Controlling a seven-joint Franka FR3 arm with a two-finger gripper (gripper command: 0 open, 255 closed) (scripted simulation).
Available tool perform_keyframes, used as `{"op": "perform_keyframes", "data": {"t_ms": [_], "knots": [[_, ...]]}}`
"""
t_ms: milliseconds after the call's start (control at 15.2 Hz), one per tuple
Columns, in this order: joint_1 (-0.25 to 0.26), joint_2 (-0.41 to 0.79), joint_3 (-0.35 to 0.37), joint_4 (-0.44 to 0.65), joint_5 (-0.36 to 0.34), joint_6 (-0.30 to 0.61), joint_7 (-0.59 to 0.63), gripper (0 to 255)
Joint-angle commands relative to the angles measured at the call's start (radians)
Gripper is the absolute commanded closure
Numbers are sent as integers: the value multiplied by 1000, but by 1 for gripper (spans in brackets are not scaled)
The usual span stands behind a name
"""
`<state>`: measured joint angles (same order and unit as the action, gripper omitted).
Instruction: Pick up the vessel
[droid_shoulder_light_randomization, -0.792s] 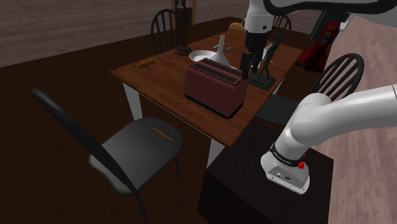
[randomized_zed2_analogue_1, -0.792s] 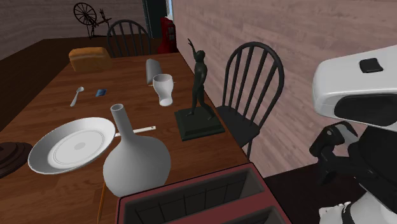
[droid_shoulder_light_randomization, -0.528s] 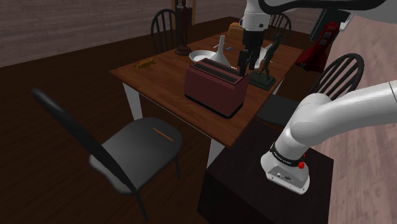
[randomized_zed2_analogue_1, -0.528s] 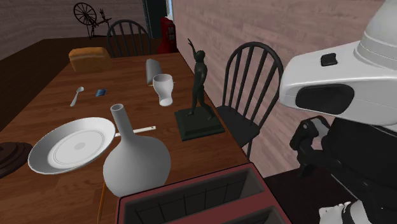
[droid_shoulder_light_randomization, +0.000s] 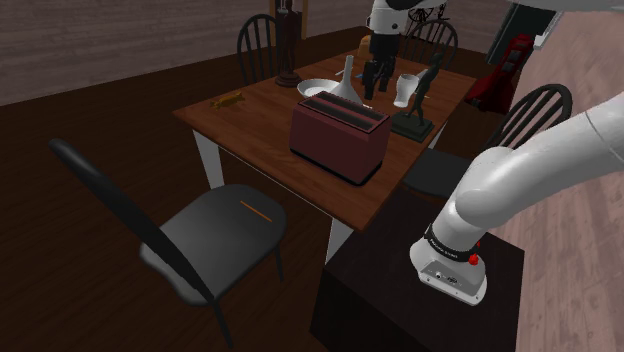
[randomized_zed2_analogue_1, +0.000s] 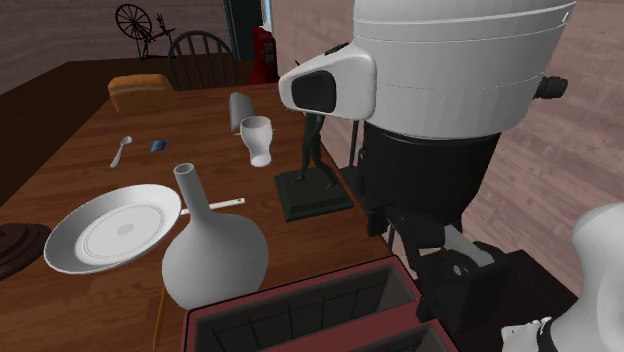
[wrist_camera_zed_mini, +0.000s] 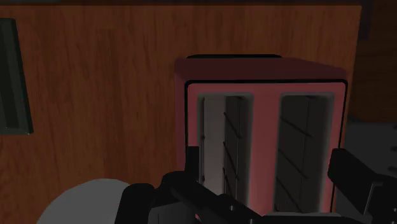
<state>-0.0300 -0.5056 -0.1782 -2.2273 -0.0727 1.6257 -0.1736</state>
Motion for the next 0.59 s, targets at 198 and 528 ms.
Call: {"op": "perform_keyframes", "data": {"t_ms": [198, 528], "knots": [[-11, 161, -64, 145, -6, 44, -84, 0], [-23, 330, -119, 323, 19, 59, -170, 0]]}}
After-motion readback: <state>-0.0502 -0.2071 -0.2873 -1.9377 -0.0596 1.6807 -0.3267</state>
